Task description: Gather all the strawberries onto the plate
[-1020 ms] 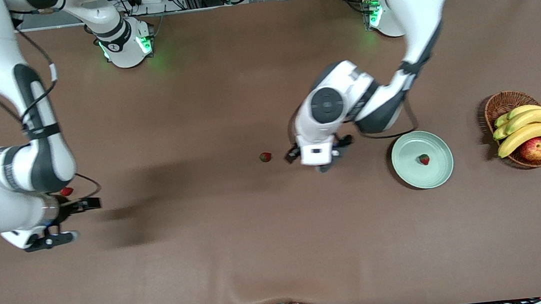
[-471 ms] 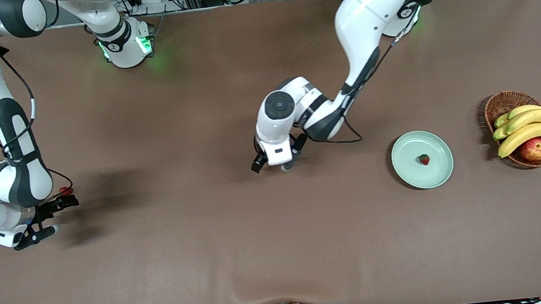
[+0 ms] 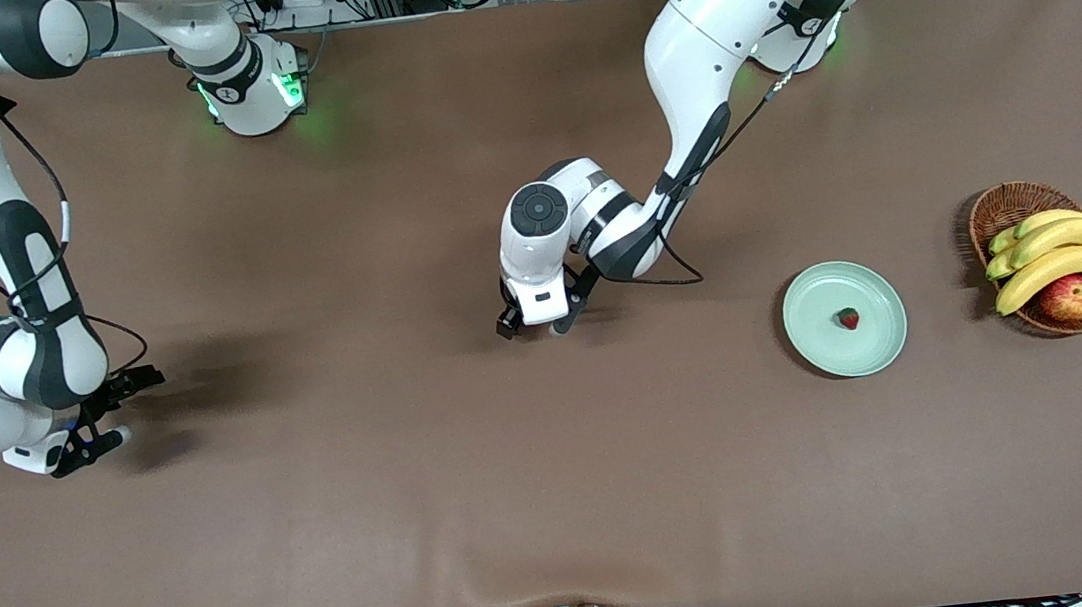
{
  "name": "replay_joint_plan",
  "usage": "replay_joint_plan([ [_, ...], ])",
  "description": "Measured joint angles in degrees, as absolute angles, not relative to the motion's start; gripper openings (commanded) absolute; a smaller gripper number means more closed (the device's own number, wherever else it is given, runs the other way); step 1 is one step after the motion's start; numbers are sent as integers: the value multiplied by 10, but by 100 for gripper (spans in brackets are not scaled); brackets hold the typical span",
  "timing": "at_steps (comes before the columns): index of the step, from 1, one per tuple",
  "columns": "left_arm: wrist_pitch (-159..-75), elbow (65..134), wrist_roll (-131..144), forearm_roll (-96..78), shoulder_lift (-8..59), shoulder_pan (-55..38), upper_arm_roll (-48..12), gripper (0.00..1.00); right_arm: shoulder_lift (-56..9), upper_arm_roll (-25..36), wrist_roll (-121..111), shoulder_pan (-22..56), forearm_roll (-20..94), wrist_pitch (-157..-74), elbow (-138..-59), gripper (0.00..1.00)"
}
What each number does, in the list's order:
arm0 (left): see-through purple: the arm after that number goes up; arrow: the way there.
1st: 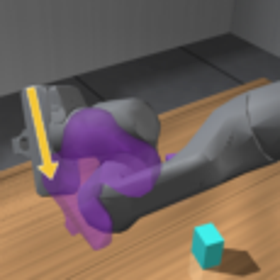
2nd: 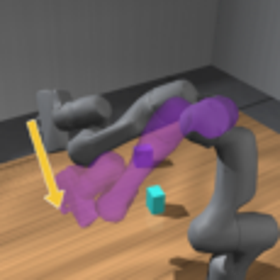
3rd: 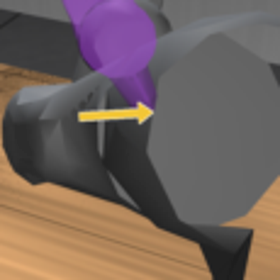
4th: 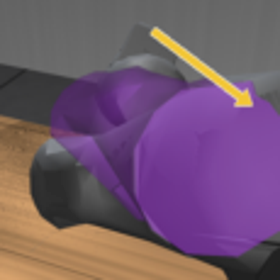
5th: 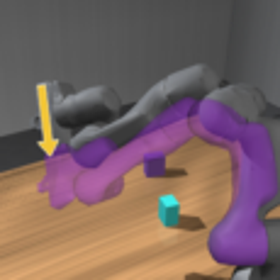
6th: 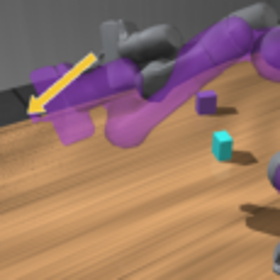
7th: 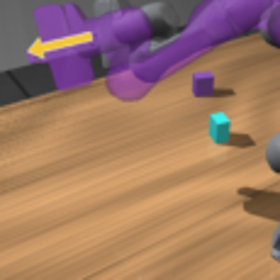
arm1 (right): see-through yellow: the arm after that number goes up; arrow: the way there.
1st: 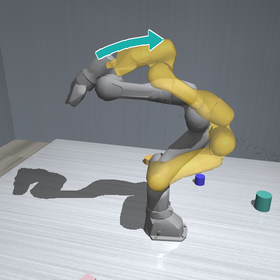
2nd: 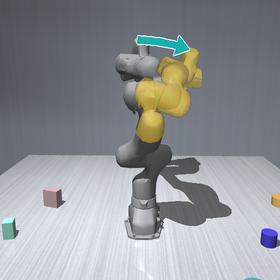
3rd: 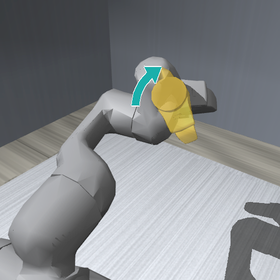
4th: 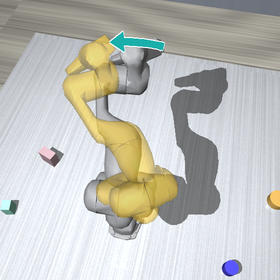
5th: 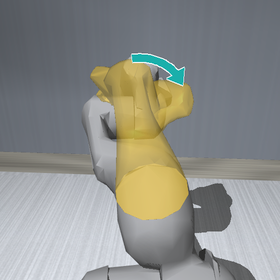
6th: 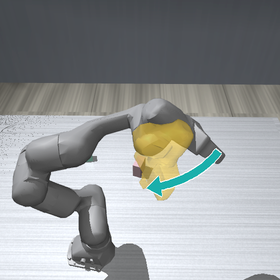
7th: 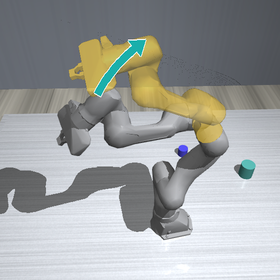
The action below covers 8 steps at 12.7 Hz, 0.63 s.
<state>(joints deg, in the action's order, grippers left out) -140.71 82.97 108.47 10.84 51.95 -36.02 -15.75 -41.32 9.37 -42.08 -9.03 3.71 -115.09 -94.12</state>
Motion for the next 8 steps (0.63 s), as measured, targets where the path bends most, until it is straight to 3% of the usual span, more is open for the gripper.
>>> replay_joint_plan([
  [3,-1406,826,1085,108,519,-360,-156,40,-413,94,-434,-104,12,-1148,-942,69],
  [6,-1398,825,1085,108,516,-360,-156,4,-413,92,-434,-104,8,-1146,-953,46],
  [8,-1393,825,1081,108,516,-360,-155,0,-412,91,-434,-104,4,-1147,-953,19],
])
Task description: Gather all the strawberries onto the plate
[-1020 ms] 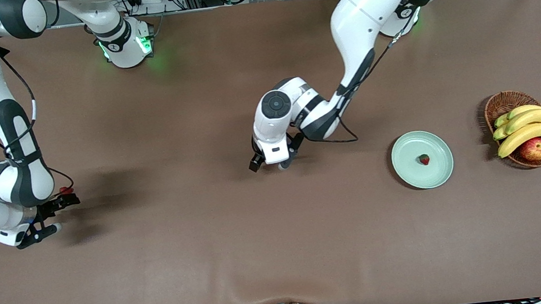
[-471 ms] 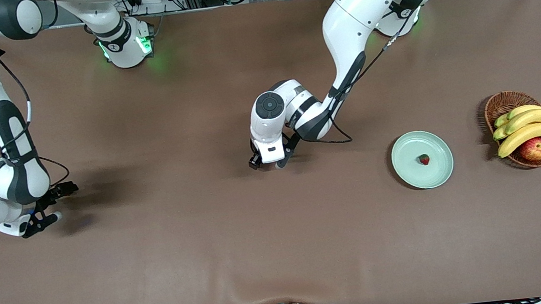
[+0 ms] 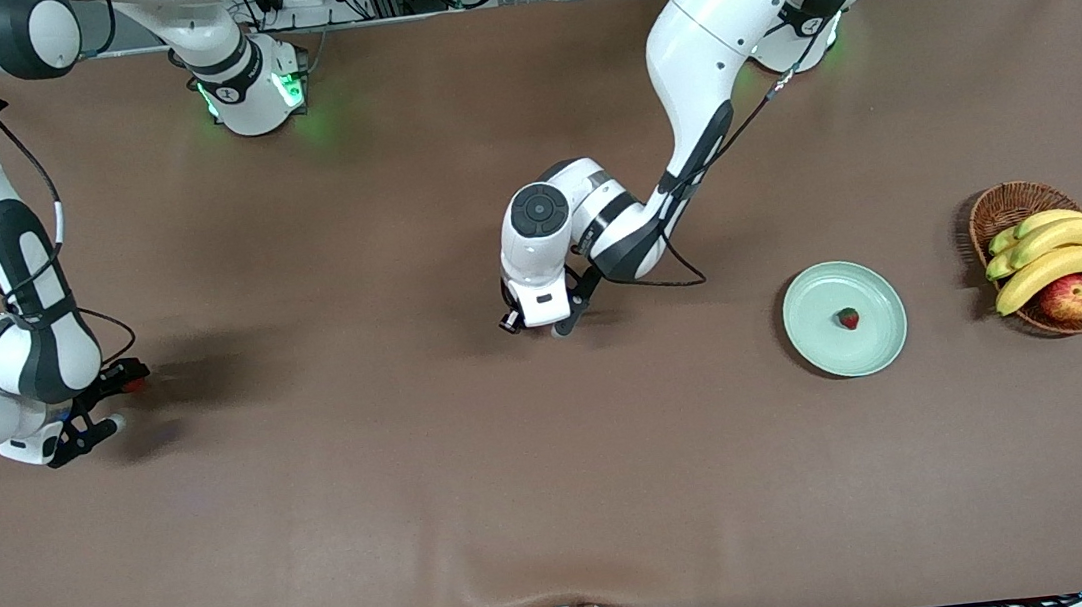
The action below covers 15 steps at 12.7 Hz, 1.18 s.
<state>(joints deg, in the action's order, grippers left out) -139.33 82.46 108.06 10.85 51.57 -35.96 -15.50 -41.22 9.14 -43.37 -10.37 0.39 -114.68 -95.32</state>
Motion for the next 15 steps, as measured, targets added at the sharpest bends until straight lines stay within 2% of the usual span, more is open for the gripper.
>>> replay_joint_plan([
  [2,-1369,821,1064,109,513,-359,-153,0,-411,90,-435,-104,2,-1144,-953,4],
  [3,-1350,817,1052,109,508,-355,-150,0,-411,90,-435,-103,1,-1144,-953,0],
  [7,-1220,804,941,109,432,-291,-145,0,-403,76,-407,-64,45,-1152,-914,0],
  [10,-1132,815,816,109,371,-217,-147,0,-369,72,-307,32,130,-1147,-890,0],
  [15,-1110,934,570,109,302,-74,-149,0,-345,69,-109,218,232,-1143,-893,0],
])
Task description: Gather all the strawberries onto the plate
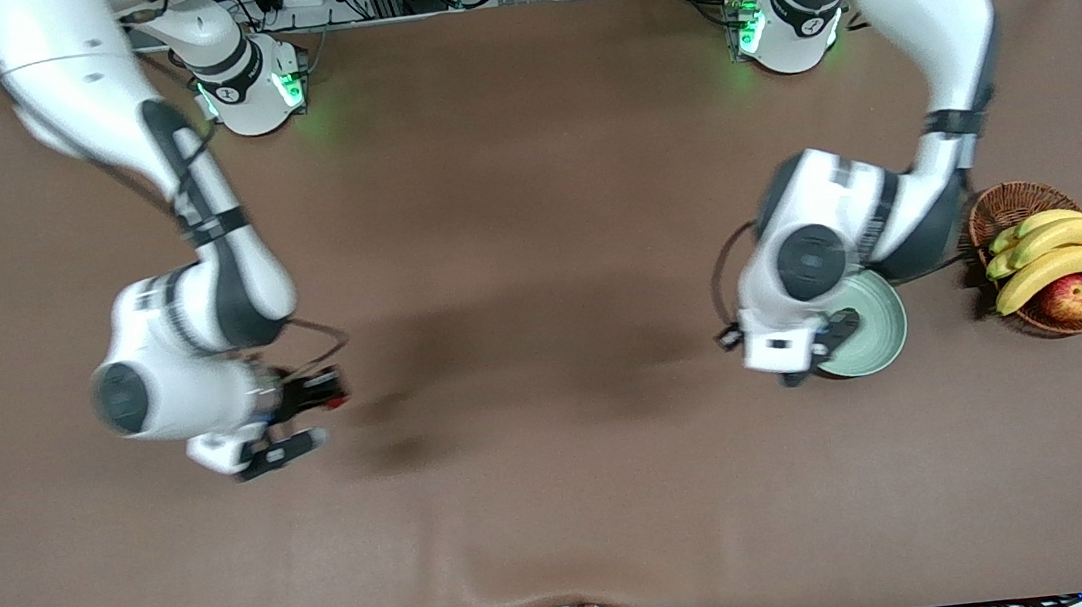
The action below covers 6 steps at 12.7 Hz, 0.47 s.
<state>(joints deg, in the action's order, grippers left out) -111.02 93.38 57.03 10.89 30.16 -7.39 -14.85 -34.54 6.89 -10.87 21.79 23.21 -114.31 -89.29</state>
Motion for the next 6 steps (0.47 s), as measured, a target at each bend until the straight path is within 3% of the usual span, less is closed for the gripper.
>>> replay_joint_plan([
  [3,-1126,968,475,109,298,-3,-149,0,-364,70,-76,300,300,-1164,-900,1],
  [6,-1197,1000,446,109,313,21,-149,14,-397,70,-73,343,310,-1209,-902,6],
])
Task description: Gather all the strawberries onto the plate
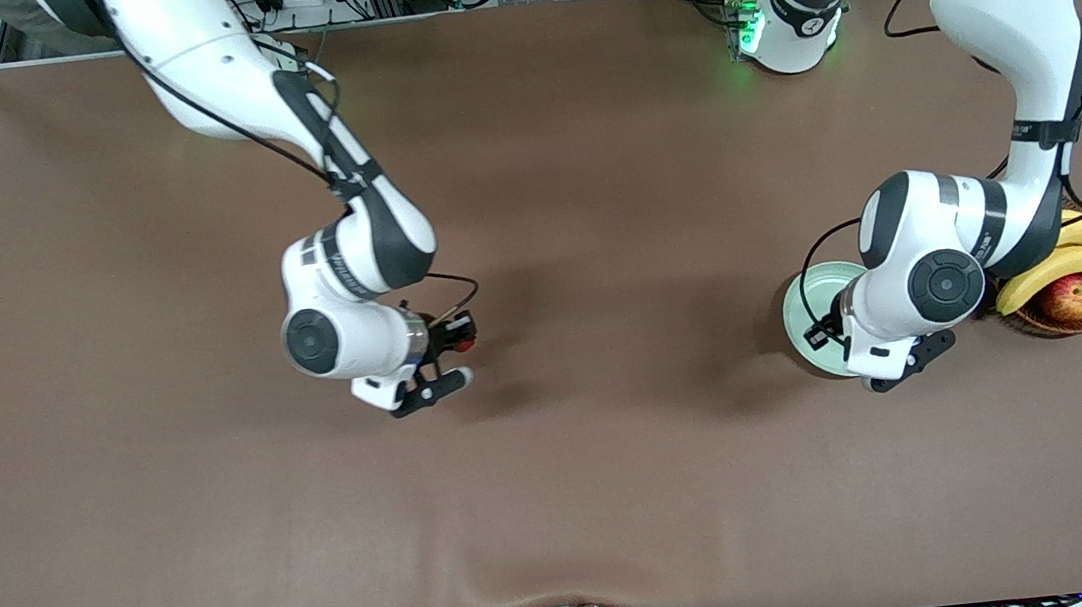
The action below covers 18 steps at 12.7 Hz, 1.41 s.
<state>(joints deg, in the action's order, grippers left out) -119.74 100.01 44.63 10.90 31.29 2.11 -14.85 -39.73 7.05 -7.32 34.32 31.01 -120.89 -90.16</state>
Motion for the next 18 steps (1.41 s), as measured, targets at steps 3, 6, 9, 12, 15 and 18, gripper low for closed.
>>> replay_joint_plan([
  [3,-1283,1048,425,109,335,41,-148,96,-432,71,-73,368,312,-1258,-904,18],
  [6,-1293,1054,415,109,335,43,-150,100,-445,73,-73,381,312,-1283,-904,100],
  [9,-1253,1041,417,109,304,43,-172,100,-444,79,-73,381,313,-1292,-899,100],
  [12,-1195,1003,518,109,280,31,-250,100,-399,97,-59,356,313,-1246,-879,100],
  [15,-1193,966,690,109,309,-59,-274,100,-298,107,-48,283,279,-1095,-866,100],
  [18,-1203,881,841,109,390,-177,-262,100,-212,107,-48,211,183,-961,-838,100],
])
